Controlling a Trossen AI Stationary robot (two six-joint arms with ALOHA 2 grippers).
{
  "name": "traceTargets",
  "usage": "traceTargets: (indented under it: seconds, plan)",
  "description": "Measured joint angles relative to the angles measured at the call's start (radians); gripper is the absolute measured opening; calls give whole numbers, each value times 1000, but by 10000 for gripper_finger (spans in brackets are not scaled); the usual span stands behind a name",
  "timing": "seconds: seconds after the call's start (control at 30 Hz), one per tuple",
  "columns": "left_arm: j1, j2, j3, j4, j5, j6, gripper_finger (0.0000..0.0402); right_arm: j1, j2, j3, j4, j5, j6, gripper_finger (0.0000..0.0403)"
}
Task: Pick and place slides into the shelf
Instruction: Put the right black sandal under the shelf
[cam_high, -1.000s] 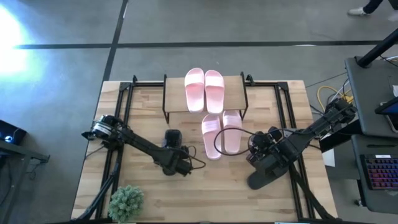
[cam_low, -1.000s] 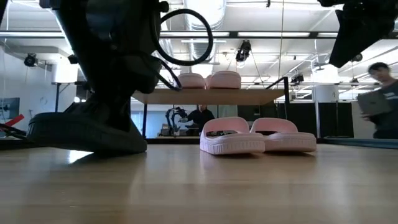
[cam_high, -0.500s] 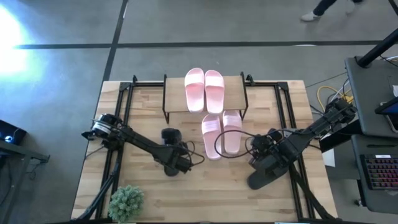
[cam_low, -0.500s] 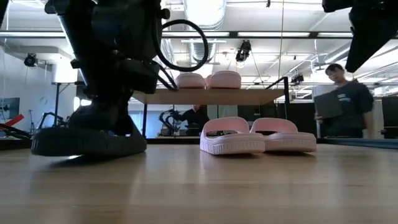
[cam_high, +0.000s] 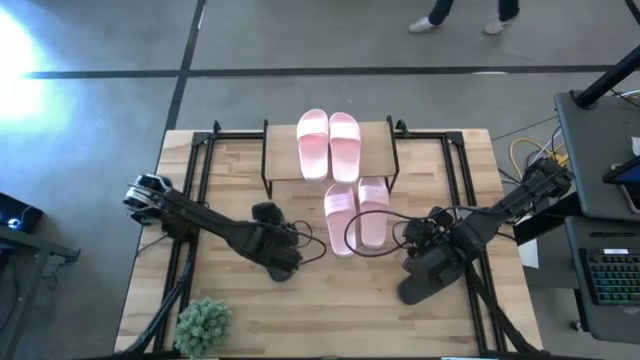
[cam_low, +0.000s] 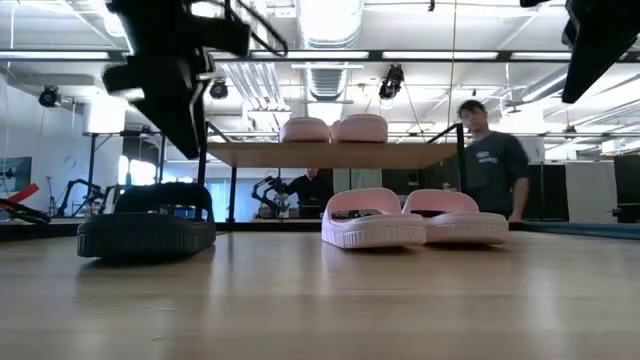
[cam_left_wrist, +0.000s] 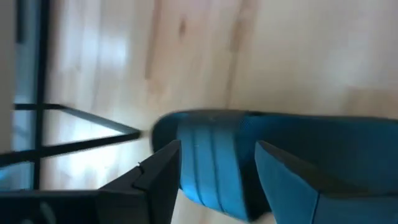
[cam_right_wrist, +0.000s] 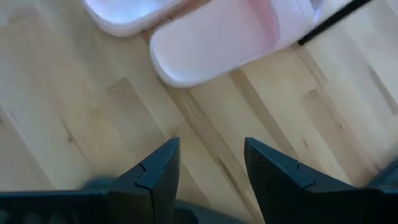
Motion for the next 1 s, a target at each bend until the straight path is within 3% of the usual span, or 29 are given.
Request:
traceTargets:
  seconds: [0.13, 0.27, 0.37, 0.43, 0.6, 0.77, 1.0]
  plan:
    - [-21, -80, 8, 22, 126, -3, 192, 1, 1, 38, -127, -97, -3, 171]
    - [-56, -161, 9, 124, 259, -84, 192, 2, 3, 50, -229, -287, 52, 171]
    - [-83, -203, 9, 234, 263, -147, 192, 14, 16, 25, -225, -432, 121, 171]
    - [-106, -216, 9, 291, 231, -158, 191, 33, 44, 7, -216, -471, 152, 171]
    - [-154, -217, 8, 300, 107, -159, 191, 72, 166, -6, -215, -473, 182, 171]
    - [-172, -201, 5, 287, 104, -161, 191, 98, 297, 35, -316, -441, 231, 171]
    - [-186, -196, 4, 284, 115, -228, 191, 148, 449, 141, -310, -391, 245, 175]
